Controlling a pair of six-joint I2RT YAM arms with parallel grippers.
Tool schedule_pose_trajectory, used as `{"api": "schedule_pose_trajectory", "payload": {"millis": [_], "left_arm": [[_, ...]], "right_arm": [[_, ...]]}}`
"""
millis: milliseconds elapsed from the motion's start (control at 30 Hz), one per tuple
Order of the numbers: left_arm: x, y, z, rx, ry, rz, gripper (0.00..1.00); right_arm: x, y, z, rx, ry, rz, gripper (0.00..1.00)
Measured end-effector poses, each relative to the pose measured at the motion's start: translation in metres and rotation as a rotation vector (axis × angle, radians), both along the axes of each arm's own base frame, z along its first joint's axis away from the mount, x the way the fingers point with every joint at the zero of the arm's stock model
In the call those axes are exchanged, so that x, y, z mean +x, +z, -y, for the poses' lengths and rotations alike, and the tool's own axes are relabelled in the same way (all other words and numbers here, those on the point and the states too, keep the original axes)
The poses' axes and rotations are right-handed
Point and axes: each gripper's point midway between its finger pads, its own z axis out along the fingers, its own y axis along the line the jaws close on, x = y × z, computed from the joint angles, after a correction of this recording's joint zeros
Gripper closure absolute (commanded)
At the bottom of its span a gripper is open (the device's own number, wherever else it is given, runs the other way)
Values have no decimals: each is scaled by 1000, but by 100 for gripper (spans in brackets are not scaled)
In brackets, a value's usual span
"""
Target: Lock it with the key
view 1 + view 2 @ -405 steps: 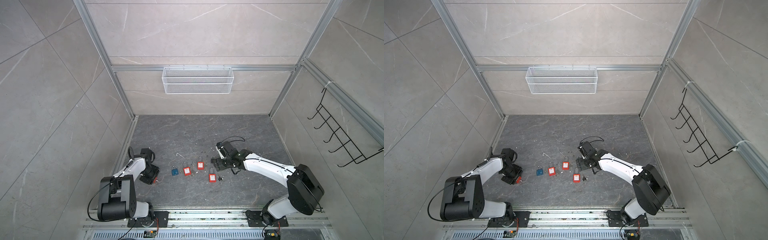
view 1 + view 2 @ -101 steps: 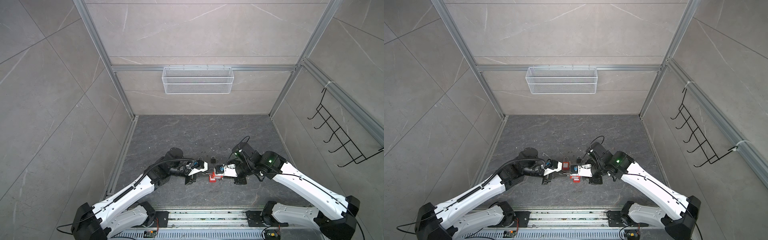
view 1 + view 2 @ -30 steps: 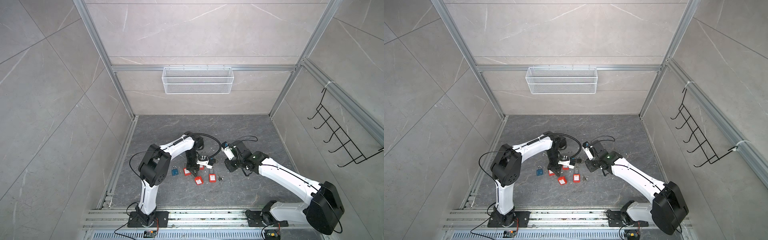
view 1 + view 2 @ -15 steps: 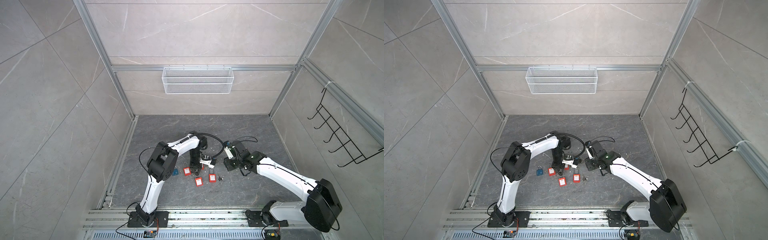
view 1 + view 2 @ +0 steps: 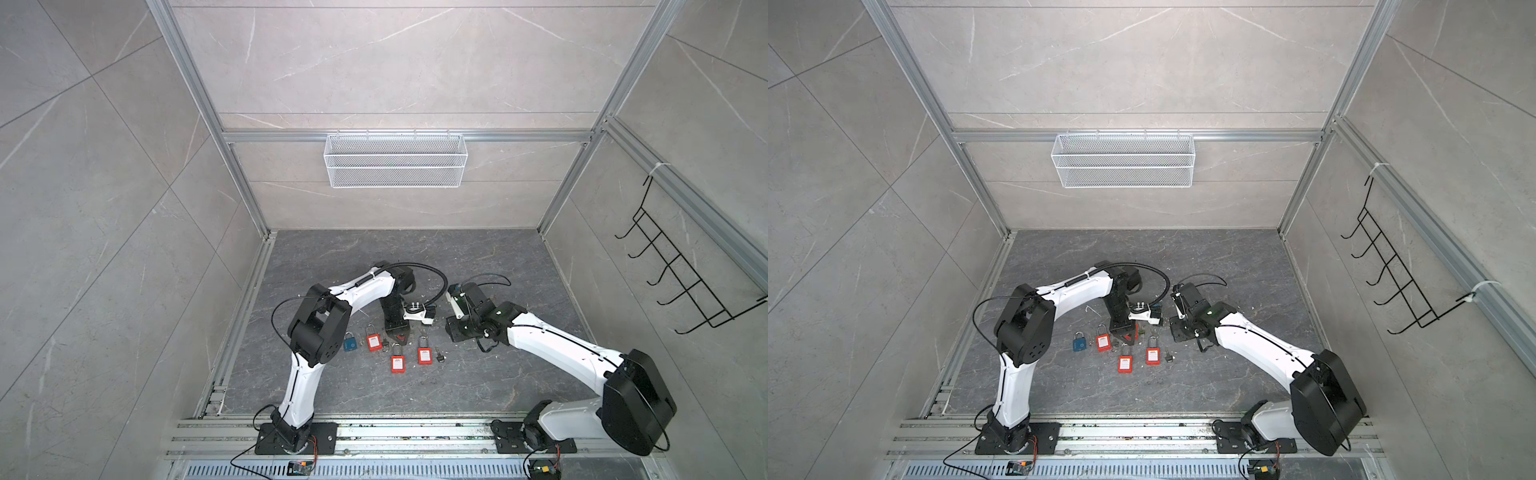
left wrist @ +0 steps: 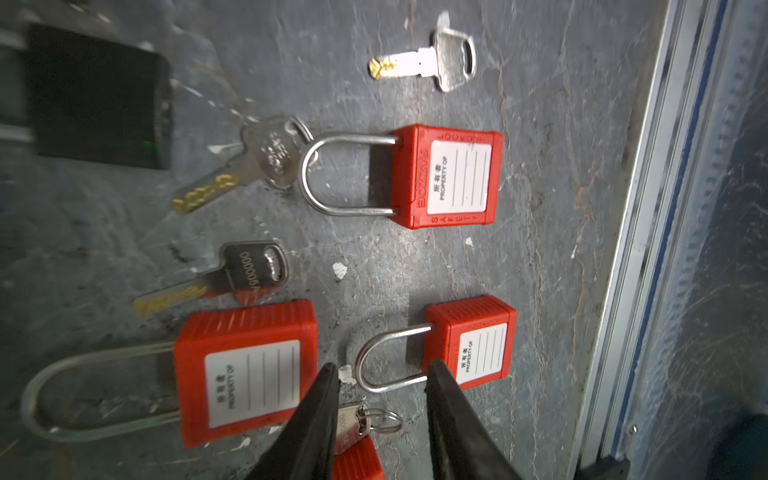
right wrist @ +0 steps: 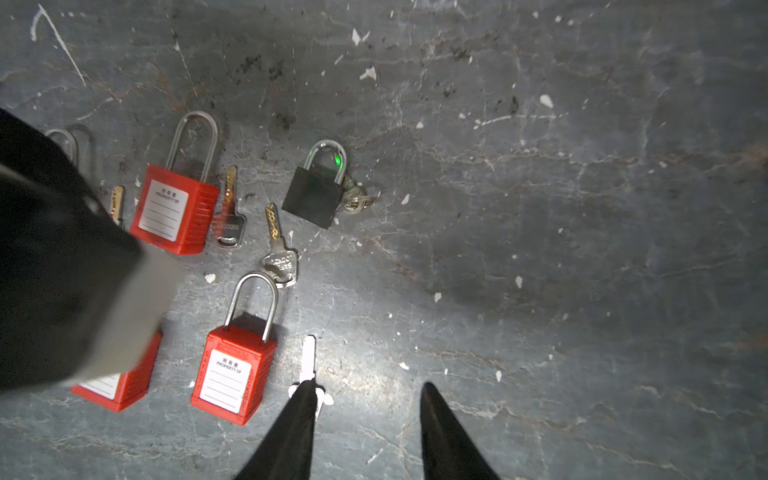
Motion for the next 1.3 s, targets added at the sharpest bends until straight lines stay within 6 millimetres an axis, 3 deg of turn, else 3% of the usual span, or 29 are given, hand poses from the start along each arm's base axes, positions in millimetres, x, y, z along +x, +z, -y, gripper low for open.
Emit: {"api": "schedule_pose_trajectory", "payload": {"millis": [167, 333, 467, 833, 1300], "left_arm": [[11, 37, -7, -146, 143, 81, 62], [14, 80, -32, -302, 320, 202, 62], [8, 98, -49, -385, 422, 262, 62], [-14, 82, -66, -423, 515, 268, 62], [-21, 85, -70, -459, 517, 303, 63]], "right_arm": [[1, -15, -11, -26, -14, -72, 57], [-1, -22, -48, -57, 48, -107, 57], [4, -27, -69, -76, 59, -117, 57], [26, -46, -85, -110, -17, -157, 59], [25, -67, -82, -178, -70, -231, 62]]}}
